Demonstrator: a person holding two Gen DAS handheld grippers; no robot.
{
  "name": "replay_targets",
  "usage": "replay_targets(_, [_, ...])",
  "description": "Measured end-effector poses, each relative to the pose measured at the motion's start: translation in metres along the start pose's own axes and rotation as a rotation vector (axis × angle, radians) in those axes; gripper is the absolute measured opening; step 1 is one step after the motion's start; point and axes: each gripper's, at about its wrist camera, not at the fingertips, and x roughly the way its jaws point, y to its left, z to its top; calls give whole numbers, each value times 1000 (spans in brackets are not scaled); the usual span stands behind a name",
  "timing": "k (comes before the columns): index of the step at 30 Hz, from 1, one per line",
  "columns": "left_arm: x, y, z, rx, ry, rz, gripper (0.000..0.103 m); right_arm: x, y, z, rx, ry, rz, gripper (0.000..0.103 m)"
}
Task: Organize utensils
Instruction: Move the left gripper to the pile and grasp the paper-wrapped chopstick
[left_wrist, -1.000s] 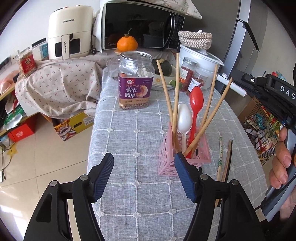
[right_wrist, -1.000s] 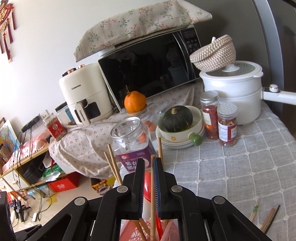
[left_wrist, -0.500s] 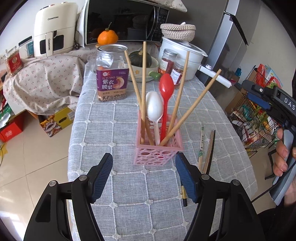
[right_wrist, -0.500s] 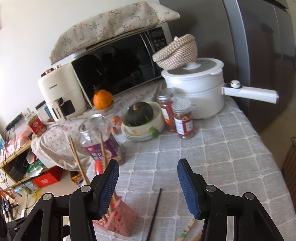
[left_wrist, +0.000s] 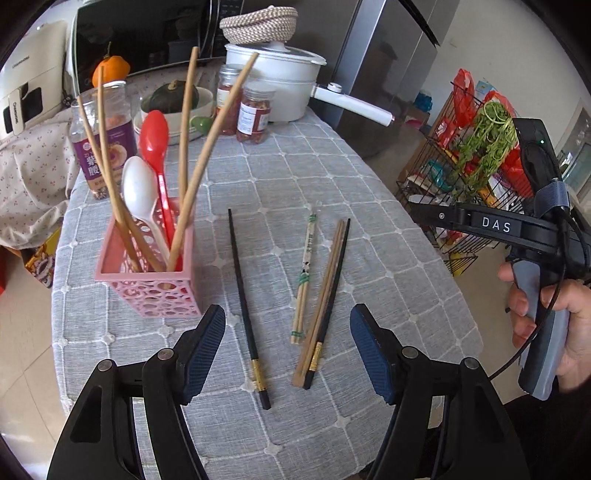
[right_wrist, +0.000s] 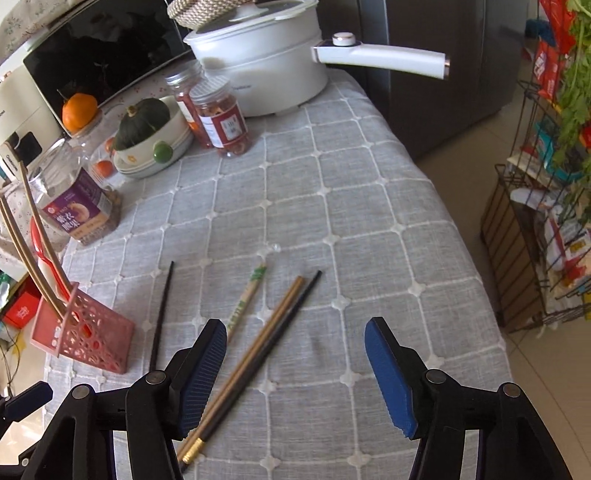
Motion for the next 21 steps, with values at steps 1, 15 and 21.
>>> replay_targets(1, [3, -8, 1, 13, 2, -2, 73, 0, -3, 0, 0, 3, -7, 69])
replay_targets(15, [85, -47, 44, 63, 110, 70, 70, 16, -59, -7, 62, 76, -43, 72])
replay_targets(21, [131, -45, 69, 33, 136, 65, 45, 27, -71, -8, 90, 119, -31, 72])
